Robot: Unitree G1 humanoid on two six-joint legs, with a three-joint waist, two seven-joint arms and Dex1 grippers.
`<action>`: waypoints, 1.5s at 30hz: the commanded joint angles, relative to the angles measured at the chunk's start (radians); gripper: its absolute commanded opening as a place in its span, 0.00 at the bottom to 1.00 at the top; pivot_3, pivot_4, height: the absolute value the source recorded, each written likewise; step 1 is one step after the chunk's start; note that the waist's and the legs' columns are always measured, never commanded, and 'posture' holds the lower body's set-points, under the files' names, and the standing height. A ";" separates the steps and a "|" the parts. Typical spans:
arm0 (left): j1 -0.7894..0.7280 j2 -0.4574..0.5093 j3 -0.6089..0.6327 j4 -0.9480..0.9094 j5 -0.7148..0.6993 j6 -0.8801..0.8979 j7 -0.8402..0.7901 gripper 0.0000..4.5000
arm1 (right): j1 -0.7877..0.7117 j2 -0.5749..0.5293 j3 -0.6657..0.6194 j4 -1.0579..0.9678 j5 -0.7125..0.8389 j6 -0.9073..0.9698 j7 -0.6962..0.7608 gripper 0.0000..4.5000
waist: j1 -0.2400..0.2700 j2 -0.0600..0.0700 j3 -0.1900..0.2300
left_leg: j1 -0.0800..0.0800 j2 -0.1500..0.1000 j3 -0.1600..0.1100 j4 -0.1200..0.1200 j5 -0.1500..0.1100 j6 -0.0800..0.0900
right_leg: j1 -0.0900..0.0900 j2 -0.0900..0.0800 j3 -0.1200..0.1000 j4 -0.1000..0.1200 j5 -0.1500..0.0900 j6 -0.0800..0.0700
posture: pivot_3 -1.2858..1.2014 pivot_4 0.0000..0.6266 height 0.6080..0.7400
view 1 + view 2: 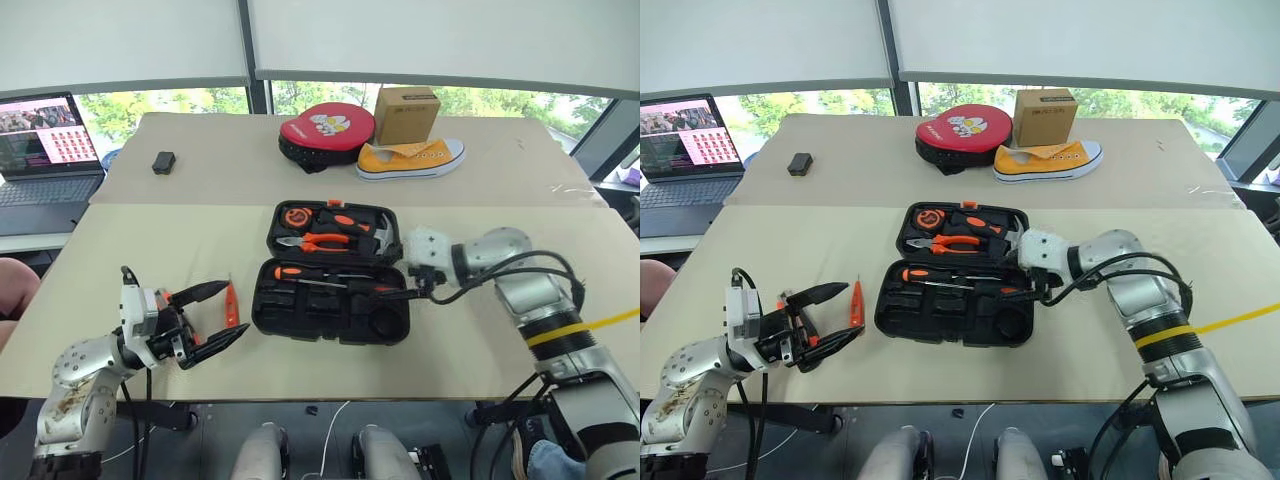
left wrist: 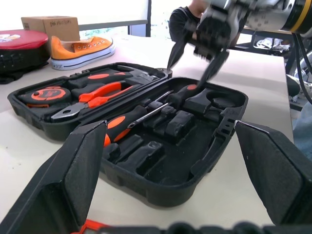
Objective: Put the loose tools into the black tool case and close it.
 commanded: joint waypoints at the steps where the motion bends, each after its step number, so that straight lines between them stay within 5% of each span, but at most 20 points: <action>1: -0.003 -0.004 0.001 -0.030 0.003 -0.023 0.006 1.00 | -0.003 0.022 -0.063 -0.019 0.099 0.073 0.021 0.61 | -0.001 0.000 0.000 | 0.000 0.000 0.000 0.000 0.000 0.000 | 0.000 0.000 0.000 0.000 0.000 0.000 | 0.52 0.24 1.00; 9: 0.007 -0.022 -0.015 -0.046 0.016 -0.030 0.026 1.00 | 0.023 0.142 0.016 0.087 -0.021 0.026 -0.068 0.03 | -0.005 0.000 0.000 | 0.001 0.000 0.001 0.000 0.000 0.000 | 0.000 0.001 0.001 0.000 0.000 0.000 | 0.52 0.24 1.00; 26: 0.085 -0.001 0.008 -0.091 0.025 -0.009 0.094 1.00 | -0.017 0.211 0.164 0.118 -0.196 0.168 -0.122 0.01 | -0.012 -0.002 -0.002 | 0.009 0.002 0.004 -0.001 -0.001 -0.002 | 0.003 0.002 0.004 0.002 0.001 -0.002 | 0.52 0.24 1.00; 32: 0.200 0.007 0.153 -0.118 -0.042 0.032 0.167 1.00 | 0.046 0.203 -0.051 -0.026 -0.002 0.007 -0.131 0.01 | -0.011 -0.003 -0.001 | 0.008 0.003 0.006 -0.003 -0.001 -0.003 | 0.001 0.001 0.005 0.001 0.001 -0.002 | 0.52 0.24 1.00; 37: 0.392 0.006 0.376 -0.131 -0.084 0.095 0.249 1.00 | 0.276 0.099 -0.249 -0.276 0.234 0.079 -0.073 0.29 | -0.003 -0.004 0.000 | 0.003 0.003 0.006 -0.004 -0.004 -0.003 | -0.002 -0.002 0.005 -0.002 0.000 -0.001 | 0.52 0.24 1.00; 45: 0.597 -0.023 0.575 -0.092 -0.077 0.176 0.352 1.00 | 0.572 0.045 -0.429 -0.232 0.287 -0.108 -0.008 0.92 | -0.003 -0.007 -0.001 | 0.007 0.001 0.008 -0.004 -0.006 -0.004 | 0.001 -0.006 0.005 -0.005 -0.002 -0.003 | 0.52 0.24 1.00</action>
